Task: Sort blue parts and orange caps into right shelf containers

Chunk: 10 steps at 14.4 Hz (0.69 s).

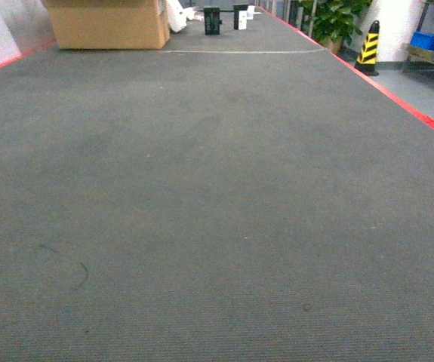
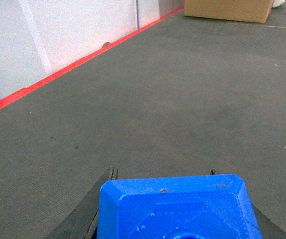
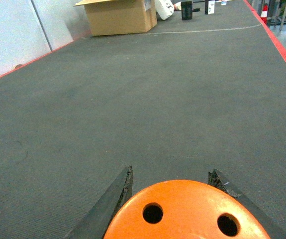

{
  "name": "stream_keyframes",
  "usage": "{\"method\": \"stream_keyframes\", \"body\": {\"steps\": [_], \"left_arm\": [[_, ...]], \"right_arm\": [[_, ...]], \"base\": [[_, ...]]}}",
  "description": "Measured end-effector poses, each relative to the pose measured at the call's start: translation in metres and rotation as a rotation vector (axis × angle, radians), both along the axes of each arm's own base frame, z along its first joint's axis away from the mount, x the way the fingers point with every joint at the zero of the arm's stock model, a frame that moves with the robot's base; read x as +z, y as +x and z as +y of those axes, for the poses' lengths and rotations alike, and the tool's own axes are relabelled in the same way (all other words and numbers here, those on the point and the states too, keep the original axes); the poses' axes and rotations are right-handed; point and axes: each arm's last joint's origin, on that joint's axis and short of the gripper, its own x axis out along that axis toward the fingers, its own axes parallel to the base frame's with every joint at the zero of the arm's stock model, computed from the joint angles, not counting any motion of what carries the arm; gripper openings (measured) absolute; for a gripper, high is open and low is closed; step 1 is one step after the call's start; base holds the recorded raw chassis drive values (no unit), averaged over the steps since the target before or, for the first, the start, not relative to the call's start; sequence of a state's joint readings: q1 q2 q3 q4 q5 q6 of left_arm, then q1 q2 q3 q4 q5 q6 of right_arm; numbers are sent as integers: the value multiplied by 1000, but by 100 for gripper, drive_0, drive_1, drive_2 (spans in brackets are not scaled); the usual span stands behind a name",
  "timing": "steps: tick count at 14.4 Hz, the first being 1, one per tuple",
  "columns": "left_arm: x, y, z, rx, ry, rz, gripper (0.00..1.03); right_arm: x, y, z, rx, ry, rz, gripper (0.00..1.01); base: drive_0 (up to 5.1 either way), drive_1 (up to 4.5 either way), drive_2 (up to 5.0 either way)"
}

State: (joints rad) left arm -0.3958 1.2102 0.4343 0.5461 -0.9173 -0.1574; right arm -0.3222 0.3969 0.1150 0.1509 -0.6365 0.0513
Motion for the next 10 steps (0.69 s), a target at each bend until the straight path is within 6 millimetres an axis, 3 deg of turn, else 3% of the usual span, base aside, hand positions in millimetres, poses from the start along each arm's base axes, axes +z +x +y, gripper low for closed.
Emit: {"method": "stream_keyframes", "body": {"steps": [9, 10], "left_arm": [[0, 0, 0, 0, 0, 0, 45], [-1, 1, 1, -26, 33, 76, 45]], "right_arm": [[0, 0, 0, 0, 0, 0, 41], [0, 0, 0, 0, 0, 0, 41]], "base": [[0, 0, 0], [0, 0, 0]]}}
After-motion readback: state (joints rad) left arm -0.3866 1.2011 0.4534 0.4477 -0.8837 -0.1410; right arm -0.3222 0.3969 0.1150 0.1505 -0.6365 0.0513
